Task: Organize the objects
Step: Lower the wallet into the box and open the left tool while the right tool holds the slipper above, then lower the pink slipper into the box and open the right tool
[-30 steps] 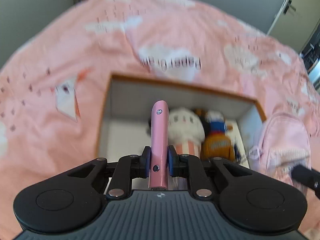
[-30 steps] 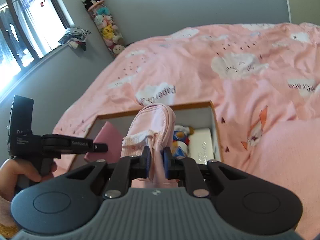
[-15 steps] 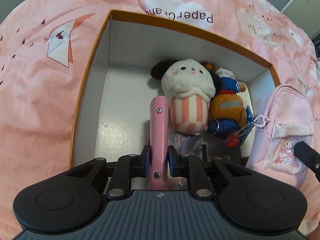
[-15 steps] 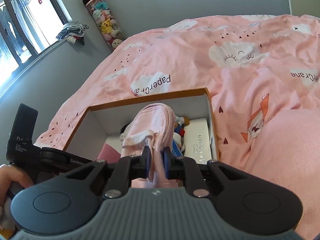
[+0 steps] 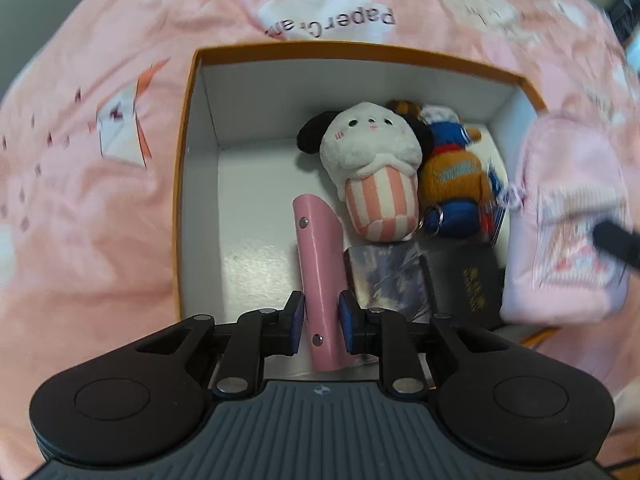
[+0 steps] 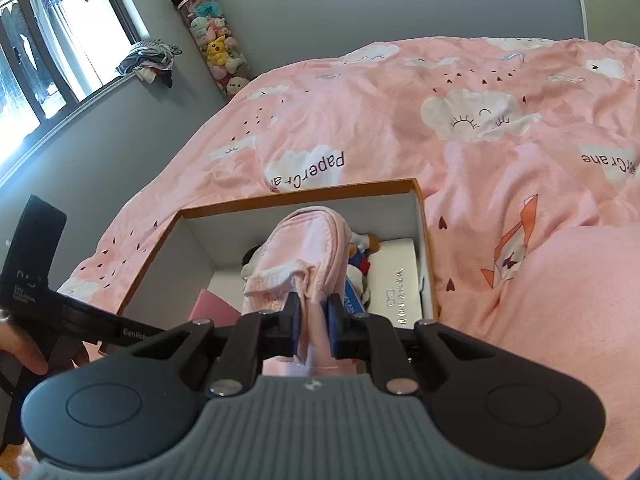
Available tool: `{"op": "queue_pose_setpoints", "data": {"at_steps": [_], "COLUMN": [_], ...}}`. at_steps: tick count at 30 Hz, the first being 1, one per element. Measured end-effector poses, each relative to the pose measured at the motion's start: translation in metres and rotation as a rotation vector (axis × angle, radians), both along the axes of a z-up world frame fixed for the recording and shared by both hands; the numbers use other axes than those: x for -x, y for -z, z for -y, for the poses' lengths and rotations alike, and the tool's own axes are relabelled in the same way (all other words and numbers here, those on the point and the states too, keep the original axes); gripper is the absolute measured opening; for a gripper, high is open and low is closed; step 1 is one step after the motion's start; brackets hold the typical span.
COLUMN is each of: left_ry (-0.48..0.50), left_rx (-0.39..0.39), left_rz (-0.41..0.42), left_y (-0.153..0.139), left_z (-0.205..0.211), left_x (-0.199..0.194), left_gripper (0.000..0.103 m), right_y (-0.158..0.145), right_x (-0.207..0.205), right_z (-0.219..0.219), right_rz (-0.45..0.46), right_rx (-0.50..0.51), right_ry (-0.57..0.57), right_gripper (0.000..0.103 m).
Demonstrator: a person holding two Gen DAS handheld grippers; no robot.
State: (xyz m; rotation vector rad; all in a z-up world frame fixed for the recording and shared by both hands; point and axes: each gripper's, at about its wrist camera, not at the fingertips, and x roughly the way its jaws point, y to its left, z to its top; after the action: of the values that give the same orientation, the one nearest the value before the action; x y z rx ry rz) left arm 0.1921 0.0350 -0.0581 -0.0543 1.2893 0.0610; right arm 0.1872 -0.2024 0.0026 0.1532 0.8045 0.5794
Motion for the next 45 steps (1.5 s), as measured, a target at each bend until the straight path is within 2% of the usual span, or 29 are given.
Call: {"op": "queue_pose_setpoints", "data": {"at_steps": [5,10,16,21,26,34,36,42,45], "left_ry": [0.064,0.059,0.209,0.268,0.252,0.204,0.183,0.151,0.143], "left_rx": [-0.074,-0.055,0.007,-0.052,-0.127,-0.114,-0.082,-0.019,0.026], "left_rz": [-0.007,0.023,0.046,0.031,-0.007,-0.085,-0.096,-0.08,0.006], "left_y": [-0.002,-0.013,-0.015,0.006,0.03,0.051,0.052,0.048,0.037], "left_z": [0.009,-0.001,-0.003,0.008,0.015,0.012,0.008,-0.001,-0.006], "left_x": [0.003,0.002,-0.019,-0.048,-0.066,-0.07,-0.069,-0.068,-0.06], "left_gripper": [0.027,0.032,0.032,0.032,0.032,0.032,0.031,0.031,0.031], "right_y": [-0.001,-0.002,0.0,-0.001,-0.001,0.005,0.008,0.012,0.011], "right_x": [0.001,0.001,-0.002,-0.003,-0.002,-0.008,-0.009,-0.013,-0.013], "right_z": [-0.003,-0.006,-0.016,-0.025,-0.026,-0.03,-0.031,-0.031,-0.032], "right_rz": [0.002,0.004,-0.007,0.021,0.041,0.018,0.008,-0.013,-0.02], "right_rx": [0.008,0.011,0.004,0.025,0.041,0.043,0.047,0.044,0.022], "right_ry": [-0.003,-0.012,-0.046,-0.061,-0.067,-0.071,-0.071,-0.062,-0.07], "right_gripper": [0.014,0.014,0.015,0.015,0.015,0.015,0.015,0.015,0.015]}}
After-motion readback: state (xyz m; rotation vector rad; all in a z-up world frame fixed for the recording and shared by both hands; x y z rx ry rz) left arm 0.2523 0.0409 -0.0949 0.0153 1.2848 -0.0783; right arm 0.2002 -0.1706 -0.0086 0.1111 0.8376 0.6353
